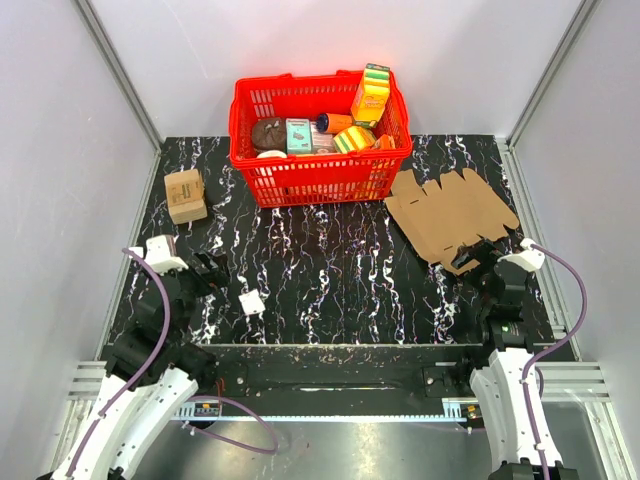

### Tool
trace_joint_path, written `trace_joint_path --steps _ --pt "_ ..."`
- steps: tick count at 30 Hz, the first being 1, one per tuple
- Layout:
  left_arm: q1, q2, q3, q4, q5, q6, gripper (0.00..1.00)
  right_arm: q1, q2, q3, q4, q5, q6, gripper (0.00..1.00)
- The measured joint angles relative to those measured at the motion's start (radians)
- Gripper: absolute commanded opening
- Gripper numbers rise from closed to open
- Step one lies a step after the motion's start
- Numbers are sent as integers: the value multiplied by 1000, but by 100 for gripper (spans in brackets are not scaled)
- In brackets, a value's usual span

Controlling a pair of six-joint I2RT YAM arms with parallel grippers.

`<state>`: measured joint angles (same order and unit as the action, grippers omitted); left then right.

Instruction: Fold the paper box

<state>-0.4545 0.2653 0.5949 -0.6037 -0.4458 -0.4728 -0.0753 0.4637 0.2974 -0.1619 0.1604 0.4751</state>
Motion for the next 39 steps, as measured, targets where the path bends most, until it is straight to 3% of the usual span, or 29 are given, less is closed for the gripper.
trace_joint_path --steps 18,29,39 --pt "-10 -5 1 0 -10 -10 99 0 91 32 -59 105 69 100" --pt "-16 -30 1 0 -6 -6 99 -12 501 428 -178 83 92 100" --pt "-34 -51 1 1 -2 2 99 -294 871 619 -250 -160 181 100"
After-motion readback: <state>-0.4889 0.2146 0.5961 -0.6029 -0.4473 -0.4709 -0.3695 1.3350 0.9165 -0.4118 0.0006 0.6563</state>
